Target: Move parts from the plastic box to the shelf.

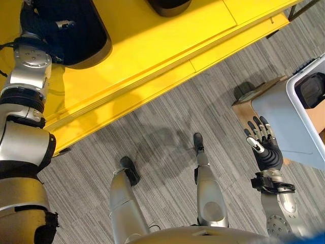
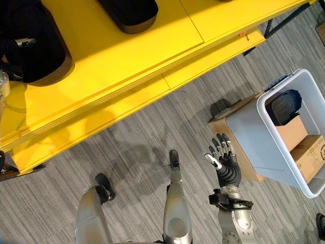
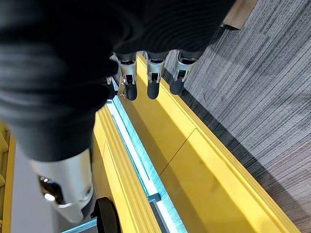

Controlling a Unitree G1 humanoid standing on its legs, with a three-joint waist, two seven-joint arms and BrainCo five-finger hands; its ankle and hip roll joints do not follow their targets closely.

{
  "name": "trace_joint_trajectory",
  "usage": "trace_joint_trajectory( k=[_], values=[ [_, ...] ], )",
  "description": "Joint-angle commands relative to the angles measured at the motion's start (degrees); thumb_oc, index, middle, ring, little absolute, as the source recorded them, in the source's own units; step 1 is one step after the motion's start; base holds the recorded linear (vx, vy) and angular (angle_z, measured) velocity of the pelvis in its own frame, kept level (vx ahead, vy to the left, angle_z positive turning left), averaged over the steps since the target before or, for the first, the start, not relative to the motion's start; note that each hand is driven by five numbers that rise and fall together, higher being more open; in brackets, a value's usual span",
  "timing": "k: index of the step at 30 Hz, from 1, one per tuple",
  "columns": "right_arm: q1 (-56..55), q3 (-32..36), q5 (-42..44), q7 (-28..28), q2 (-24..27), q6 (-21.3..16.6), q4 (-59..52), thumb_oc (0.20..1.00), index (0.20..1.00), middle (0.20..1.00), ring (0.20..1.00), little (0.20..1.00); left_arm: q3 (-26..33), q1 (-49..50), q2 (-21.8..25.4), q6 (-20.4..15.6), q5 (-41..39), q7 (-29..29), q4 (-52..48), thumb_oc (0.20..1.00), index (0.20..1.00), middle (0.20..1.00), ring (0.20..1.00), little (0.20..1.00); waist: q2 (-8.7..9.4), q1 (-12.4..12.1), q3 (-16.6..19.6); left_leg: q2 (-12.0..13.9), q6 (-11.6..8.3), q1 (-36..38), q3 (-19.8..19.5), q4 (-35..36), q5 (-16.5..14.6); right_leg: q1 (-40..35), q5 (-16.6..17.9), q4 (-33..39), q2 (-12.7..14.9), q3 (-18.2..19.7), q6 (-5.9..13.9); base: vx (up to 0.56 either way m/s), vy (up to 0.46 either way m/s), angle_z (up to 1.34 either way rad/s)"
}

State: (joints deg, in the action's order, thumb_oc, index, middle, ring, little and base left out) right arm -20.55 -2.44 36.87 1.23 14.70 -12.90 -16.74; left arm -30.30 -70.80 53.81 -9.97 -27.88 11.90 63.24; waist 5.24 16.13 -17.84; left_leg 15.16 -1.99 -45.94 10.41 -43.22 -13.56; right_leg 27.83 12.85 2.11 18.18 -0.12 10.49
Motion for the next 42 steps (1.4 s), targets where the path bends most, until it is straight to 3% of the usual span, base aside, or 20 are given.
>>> trace_joint_trajectory(
  k=[1, 7, 17, 24, 28, 30, 32, 33, 36, 42],
  values=[
    [1.67, 5.95, -0.49, 0.57, 4.9, -3.73, -2.93, 1.0, 1.0, 1.0, 1.0, 1.0, 6.86, -1.97, 1.09, -3.34, -8.15, 1.07, -1.29, 1.0, 1.0, 1.0, 1.0, 1.0, -2.49, 0.12, -1.76, -2.82, 0.28, 7.37, 4.28, 7.35, -2.0, -7.92, 0.73, 2.11, 3.57, -1.38, 4.51, 0.01, -0.034, 0.01],
    [2.64, 6.18, -2.23, 2.49, 5.25, -3.36, -2.44, 1.0, 1.0, 1.0, 1.0, 1.0, 15.2, 1.56, 0.45, -5.26, -20.9, 2.33, -3.04, 1.0, 1.0, 1.0, 1.0, 1.0, -2.8, -0.85, 0.05, -3.05, -0.21, 9.05, 2.78, 8.63, -1.57, -10.13, -0.45, 2.01, 3.52, -2.6, 4.51, 0.02, -0.047, -0.06],
    [4.24, 6.59, -4.34, 2.76, 5.8, -2.57, -2.69, 1.0, 1.0, 1.0, 1.0, 1.0, 20.22, 6.53, 2.68, -5.89, -23.81, 1.87, -5.22, 1.0, 1.0, 1.0, 1.0, 1.0, -3.71, -2.82, 2.73, -3.76, -0.96, 13.03, 1.19, 11.55, 0.01, -14.47, -2.31, 1.72, 3.89, -4.78, 4.51, 0.02, -0.026, 0.08],
    [4.35, 6.37, -4.25, 1.4, 6.05, -2.05, -2.34, 1.0, 1.0, 1.0, 1.0, 1.0, 19.59, 9.29, 3.55, -5.91, -21.46, 0.61, -7.72, 1.0, 1.0, 1.0, 1.0, 1.0, -3.83, -3.79, 4.11, -4.05, -1.62, 16.05, 0.38, 14.88, 2.2, -16.91, -3.32, 1.76, 3.7, -6.18, 4.37, 0.02, -0.037, 0.1],
    [4.36, 6.38, -4.43, 0.52, 6.18, -2.12, -2.24, 1.0, 1.0, 1.0, 1.0, 1.0, 17.92, 14.35, 4.07, -6.38, -15.39, 0.39, -15.73, 1.0, 1.0, 1.0, 1.0, 1.0, -3.65, -4.63, 4.7, -4.05, -2.0, 18.25, -0.05, 17.18, 3.85, -18.6, -4.34, 1.67, 3.34, -7.11, 4.06, 0.02, -0.057, 0.07],
    [4.28, 6.53, -5.04, 0.2, 6.11, -2.38, -2.33, 1.0, 1.0, 1.0, 1.0, 1.0, 18.43, 21.21, 4.28, -7.05, -8.33, 1.72, -25.11, 1.0, 1.0, 1.0, 1.0, 1.0, -3.55, -5.41, 4.97, -3.79, -2.57, 20.2, -0.46, 19.46, 5.49, -19.93, -5.53, 1.44, 2.91, -7.83, 3.67, 0.04, -0.109, 0.18],
    [4.81, 7.18, -5.44, 0.45, 5.21, -2.41, -1.93, 1.0, 1.0, 1.0, 1.0, 1.0, 24.63, 35.97, 0.3, -8.05, -1.1, 3.15, -40.52, 1.0, 1.0, 1.0, 1.0, 1.0, -2.96, -6.61, 5.29, -2.9, -2.82, 22.85, -0.39, 23.54, 9.45, -20.73, -6.99, 0.57, 1.74, -8.45, 2.4, 0.02, -0.131, 0.1],
    [4.71, 7.01, -5.45, 0.47, 5.42, -2.41, -1.89, 1.0, 1.0, 1.0, 1.0, 1.0, 25.11, 36.68, 0.21, -7.9, -1.0, 3.2, -40.9, 1.0, 1.0, 1.0, 1.0, 1.0, -3.21, -6.54, 5.47, -2.75, -3.45, 23.59, -0.89, 23.43, 8.02, -21.56, -7.86, 0.72, 1.5, -8.34, 2.67, -0.04, -0.077, 0.0],
    [5.62, 7.93, -7.19, 1.03, 4.88, -1.89, -1.44, 1.0, 1.0, 1.0, 1.0, 1.0, 31.26, 50.36, -9.4, -8.08, 1.69, 2.26, -50.74, 1.0, 1.0, 1.0, 1.0, 1.0, -2.58, -7.28, 6.42, -1.55, -3.79, 27.25, -0.14, 28.3, 11.94, -22.43, -8.54, 0.34, 0.03, -8.26, 1.38, 0.03, -0.089, 0.02],
    [6.38, 8.25, -9.0, 1.08, 4.41, -0.24, -0.67, 1.0, 1.0, 1.0, 1.0, 1.0, 35.43, 65.55, -22.07, -7.33, 1.16, -2.36, -62.7, 1.0, 1.0, 1.0, 1.0, 1.0, -3.24, -8.46, 8.98, 0.4, -4.99, 34.45, 0.87, 36.52, 15.6, -25.31, -10.98, 0.36, -2.84, -7.53, 0.19, 0.07, -0.076, -0.05]
  ],
)
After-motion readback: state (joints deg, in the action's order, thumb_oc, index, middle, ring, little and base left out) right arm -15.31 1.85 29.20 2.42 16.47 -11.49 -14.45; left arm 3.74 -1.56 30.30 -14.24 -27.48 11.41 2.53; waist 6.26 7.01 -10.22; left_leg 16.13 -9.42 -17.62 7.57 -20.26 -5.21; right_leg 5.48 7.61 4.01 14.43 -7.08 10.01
